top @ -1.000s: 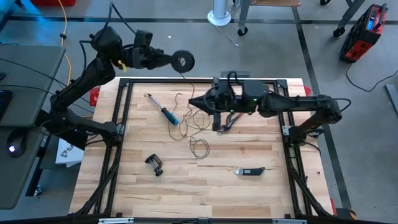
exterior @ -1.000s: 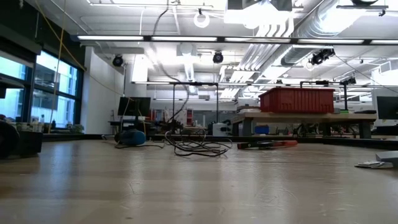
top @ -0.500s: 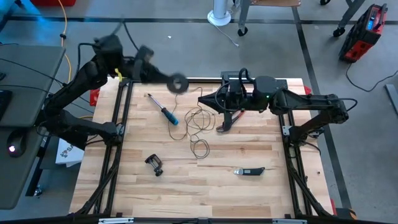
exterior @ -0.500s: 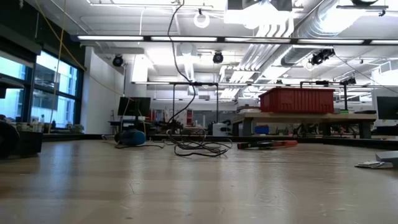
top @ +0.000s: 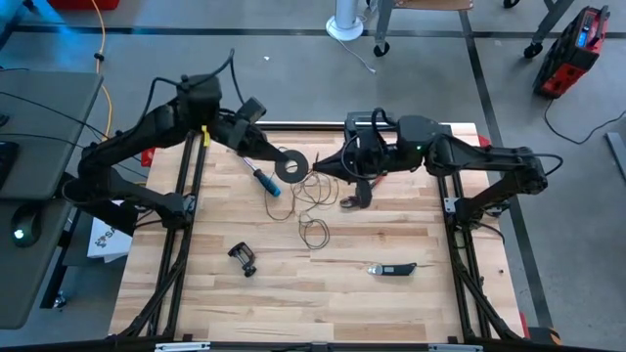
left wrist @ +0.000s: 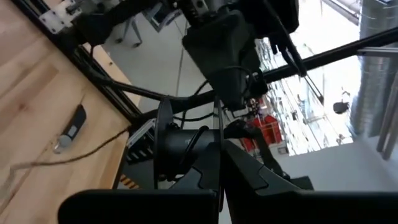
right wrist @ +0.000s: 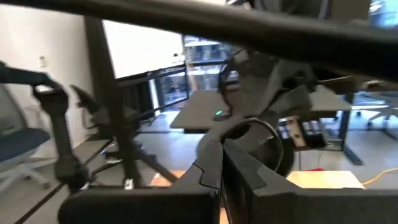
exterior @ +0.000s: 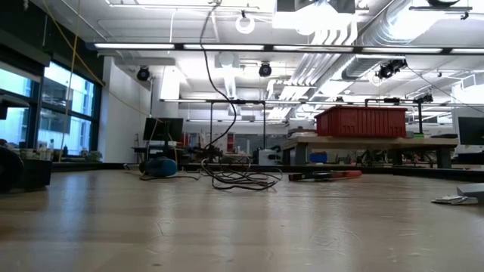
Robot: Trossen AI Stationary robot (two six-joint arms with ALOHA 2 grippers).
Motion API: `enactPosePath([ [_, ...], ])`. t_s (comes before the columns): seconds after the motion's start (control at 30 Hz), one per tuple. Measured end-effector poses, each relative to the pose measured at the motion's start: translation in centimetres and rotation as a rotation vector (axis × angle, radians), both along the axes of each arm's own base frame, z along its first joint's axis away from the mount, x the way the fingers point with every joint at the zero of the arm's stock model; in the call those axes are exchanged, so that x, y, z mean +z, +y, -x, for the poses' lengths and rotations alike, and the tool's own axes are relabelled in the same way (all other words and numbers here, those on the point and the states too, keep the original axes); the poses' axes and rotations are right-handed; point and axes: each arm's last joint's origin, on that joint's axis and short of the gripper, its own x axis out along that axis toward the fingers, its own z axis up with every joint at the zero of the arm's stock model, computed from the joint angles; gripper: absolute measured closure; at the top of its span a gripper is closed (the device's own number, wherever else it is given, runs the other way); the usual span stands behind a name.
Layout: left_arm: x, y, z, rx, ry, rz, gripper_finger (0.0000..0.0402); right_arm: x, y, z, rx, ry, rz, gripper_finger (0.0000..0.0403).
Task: Coil cords
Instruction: Coil the black wire onto the black spool
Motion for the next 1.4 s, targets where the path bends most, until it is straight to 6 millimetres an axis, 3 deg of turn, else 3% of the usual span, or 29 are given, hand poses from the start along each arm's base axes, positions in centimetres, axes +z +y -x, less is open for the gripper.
enactPosePath([
  [0.4, -1.2, -2.0, -3.0, -0.210, 0.029, 0.074, 0.0401, 2.6, 0.1, 1.9, 0.040, 0.093, 0.148, 0.0403],
  [0.77, 0.3, -4.1, -6.8, -0.352, -0.215, 0.176, 0.0401, 2.8, -0.7, 1.6, 0.008, 0.074, 0.188, 0.0403],
  [1.03, 0.7, -3.7, -8.4, -0.331, -0.389, 0.171, 0.0401, 2.5, -0.7, 0.0, 0.014, 0.023, 0.153, 0.0403],
  [1.4, 1.8, -1.5, -7.9, -0.196, -0.593, 0.081, 0.0401, 2.3, -0.6, -2.3, 0.040, -0.074, 0.069, 0.0403],
])
